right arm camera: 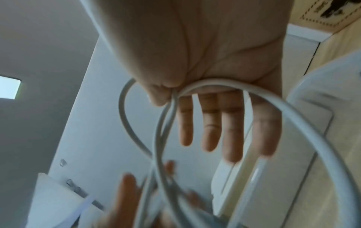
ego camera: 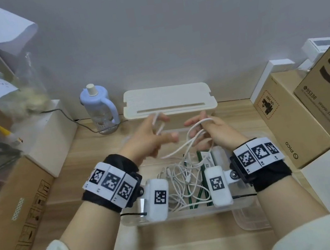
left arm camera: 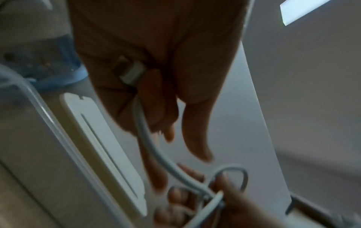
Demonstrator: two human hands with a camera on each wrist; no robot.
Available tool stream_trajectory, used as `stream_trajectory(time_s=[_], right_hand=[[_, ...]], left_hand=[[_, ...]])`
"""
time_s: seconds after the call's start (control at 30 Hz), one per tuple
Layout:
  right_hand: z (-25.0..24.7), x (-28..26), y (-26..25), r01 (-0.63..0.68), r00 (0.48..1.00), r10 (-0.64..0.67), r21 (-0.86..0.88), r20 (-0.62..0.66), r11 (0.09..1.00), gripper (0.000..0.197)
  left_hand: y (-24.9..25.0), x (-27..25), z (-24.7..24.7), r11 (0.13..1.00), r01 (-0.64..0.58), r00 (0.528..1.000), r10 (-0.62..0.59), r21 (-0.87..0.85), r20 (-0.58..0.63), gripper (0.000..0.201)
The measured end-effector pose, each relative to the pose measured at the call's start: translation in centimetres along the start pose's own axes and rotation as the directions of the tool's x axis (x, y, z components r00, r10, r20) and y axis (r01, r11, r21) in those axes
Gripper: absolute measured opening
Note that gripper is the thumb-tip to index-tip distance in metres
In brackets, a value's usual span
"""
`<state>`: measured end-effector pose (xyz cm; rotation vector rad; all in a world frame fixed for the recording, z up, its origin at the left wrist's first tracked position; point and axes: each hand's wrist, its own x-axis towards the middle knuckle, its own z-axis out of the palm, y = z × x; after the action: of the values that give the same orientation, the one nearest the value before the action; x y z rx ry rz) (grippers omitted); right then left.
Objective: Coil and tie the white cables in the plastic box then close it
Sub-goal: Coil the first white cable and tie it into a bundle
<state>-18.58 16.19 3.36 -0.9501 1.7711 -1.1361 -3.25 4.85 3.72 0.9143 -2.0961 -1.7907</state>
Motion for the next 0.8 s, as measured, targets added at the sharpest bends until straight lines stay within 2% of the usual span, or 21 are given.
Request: stream_trajectory(time_s=[0.07,0.1,0.17,0.23,0.27,0.33,0.43,0.47,0.53,0.57,0.63,0.67,0.73,0.8], right_hand=[[0.2,0.3,-0.3,0.042,0.994,-0.044,-0.029,-0.099,0.999,0.044],[0.1,0.4,-0.4,0.056,0.984,-0.055,0.002,-0.169,0.998,0.04],[-0.7,0.6,-0.5,0.043,0.947,-0.004,0.113,-0.321,0.993,0.025],[-2.1,0.6,-0.3,0.01,0.897,0.098,0.242,-0.431,0.97,0.029],[-2.8,0.5,-0.1,0.011,0.874,0.145,0.317,-0.463,0.948,0.033],[-3.6,0.4,0.0,0.029,0.844,0.211,0.434,-0.493,0.901,0.029],[-4.5,0.4,0.2,0.021,0.832,0.268,0.51,-0.486,0.86,0.021],[-4.7,0.2,0.3,0.003,0.845,0.265,0.499,-0.465,0.867,0.019],[-4.8,0.2,0.6,-0.126,0.876,0.277,0.368,-0.394,0.921,0.026],[-4.7,0.3,0.9,-0.225,0.882,0.301,0.239,-0.362,0.945,0.035],[-4.2,0.5,1.7,-0.381,0.874,0.331,-0.077,-0.356,0.922,0.057],[-3.9,0.6,2.0,-0.401,0.884,0.307,-0.235,-0.353,0.885,0.063],[-2.9,0.6,1.6,-0.305,0.937,0.193,-0.412,-0.291,0.858,0.066],[-1.5,0.6,0.3,-0.087,0.985,0.014,-0.428,-0.17,0.9,0.064]], left_hand=[[-0.1,-0.2,0.6,0.974,0.061,0.98,-0.101,0.218,0.173,0.044],[-0.2,-0.3,0.6,0.962,0.069,0.968,-0.129,0.264,0.217,0.042],[-0.3,-0.2,0.2,0.951,0.085,0.963,-0.155,0.299,0.219,0.036],[-0.4,-0.2,-0.6,0.937,0.131,0.966,-0.194,0.324,0.169,0.029],[-0.5,-0.2,-0.9,0.928,0.159,0.967,-0.215,0.336,0.136,0.024],[-0.8,-0.2,-1.3,0.914,0.201,0.969,-0.239,0.351,0.065,0.017],[-1.8,0.0,-2.0,0.916,0.243,0.97,-0.22,0.319,-0.106,0.012],[-2.1,0.1,-2.4,0.929,0.248,0.963,-0.205,0.276,-0.175,0.009],[-2.4,0.3,-3.1,0.958,0.233,0.942,-0.18,0.167,-0.282,0.004],[-2.4,0.4,-3.3,0.969,0.218,0.935,-0.173,0.115,-0.309,0.004],[-2.0,0.4,-3.3,0.99,0.136,0.94,-0.12,0.027,-0.318,0.005],[-1.6,0.3,-3.1,0.997,0.073,0.95,-0.068,0.006,-0.305,0.008],[-0.9,0.2,-2.4,0.999,-0.039,0.972,0.046,0.032,-0.232,0.011],[0.1,0.0,-1.7,0.99,-0.114,0.985,0.123,0.081,-0.119,0.012]])
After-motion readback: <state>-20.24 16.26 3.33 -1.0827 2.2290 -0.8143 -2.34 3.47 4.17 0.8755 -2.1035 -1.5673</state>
